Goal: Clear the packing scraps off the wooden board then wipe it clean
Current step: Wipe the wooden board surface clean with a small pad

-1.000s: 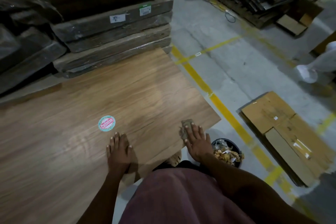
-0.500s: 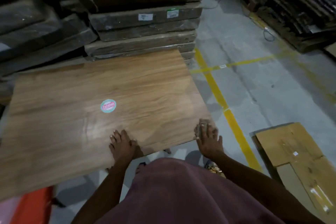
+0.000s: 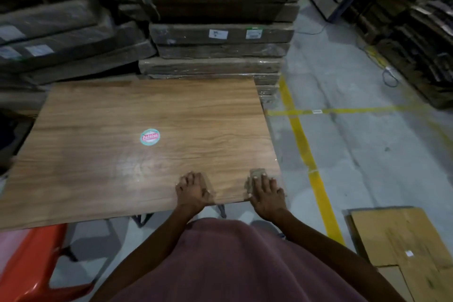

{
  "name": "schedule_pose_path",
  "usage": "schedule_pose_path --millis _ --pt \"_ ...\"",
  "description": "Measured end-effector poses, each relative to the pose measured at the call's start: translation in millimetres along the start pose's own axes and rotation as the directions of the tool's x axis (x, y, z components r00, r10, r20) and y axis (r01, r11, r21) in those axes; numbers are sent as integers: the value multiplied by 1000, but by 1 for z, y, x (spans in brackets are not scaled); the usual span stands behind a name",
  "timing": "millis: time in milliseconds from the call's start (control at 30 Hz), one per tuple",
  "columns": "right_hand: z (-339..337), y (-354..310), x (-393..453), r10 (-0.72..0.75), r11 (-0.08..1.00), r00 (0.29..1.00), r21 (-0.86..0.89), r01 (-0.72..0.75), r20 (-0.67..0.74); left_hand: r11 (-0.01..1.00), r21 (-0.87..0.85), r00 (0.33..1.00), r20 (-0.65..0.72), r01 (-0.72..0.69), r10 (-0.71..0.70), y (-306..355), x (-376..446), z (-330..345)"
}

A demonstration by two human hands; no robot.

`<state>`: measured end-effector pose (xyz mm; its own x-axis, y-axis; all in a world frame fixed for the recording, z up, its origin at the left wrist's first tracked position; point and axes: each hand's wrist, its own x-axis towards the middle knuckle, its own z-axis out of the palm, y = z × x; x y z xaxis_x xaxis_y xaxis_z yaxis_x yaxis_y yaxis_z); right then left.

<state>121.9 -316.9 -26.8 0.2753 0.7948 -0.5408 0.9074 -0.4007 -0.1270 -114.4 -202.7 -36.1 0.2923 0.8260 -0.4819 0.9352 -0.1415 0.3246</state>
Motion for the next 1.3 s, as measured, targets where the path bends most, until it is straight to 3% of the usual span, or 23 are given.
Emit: schedule_pose_path --millis 100,233,300,600,867,967,1067,1200,1300 --pt "-4 -11 10 -83 995 996 -57 84 19 990 56 990 59 -130 126 12 13 -6" --pt "-14 -6 24 280 948 960 161 -275 -11 968 120 959 210 -221 193 21 30 -11" --pt "-19 -5 31 373 904 928 223 -365 8 955 143 945 238 -261 223 18 35 -16" --pt "-7 -68 45 130 986 991 103 -131 21 896 122 895 198 -427 399 -30 35 -25" --pt "-17 -22 52 426 888 905 194 -416 -8 913 8 913 13 -408 408 -24 42 -23" --pt "-28 -22 67 365 922 931 136 -362 -3 930 11 930 -5 -368 368 -19 46 -17" --pt "-34 -43 80 184 982 982 62 -181 -37 948 -56 950 -37 -312 310 -17 49 -9" --pt "-46 -57 94 19 1000 999 18 -18 -44 970 -86 970 -113 -226 216 3 58 -6" --pt "-55 -27 109 38 999 998 8 -38 -56 979 -115 978 -147 -166 148 24 69 -10"
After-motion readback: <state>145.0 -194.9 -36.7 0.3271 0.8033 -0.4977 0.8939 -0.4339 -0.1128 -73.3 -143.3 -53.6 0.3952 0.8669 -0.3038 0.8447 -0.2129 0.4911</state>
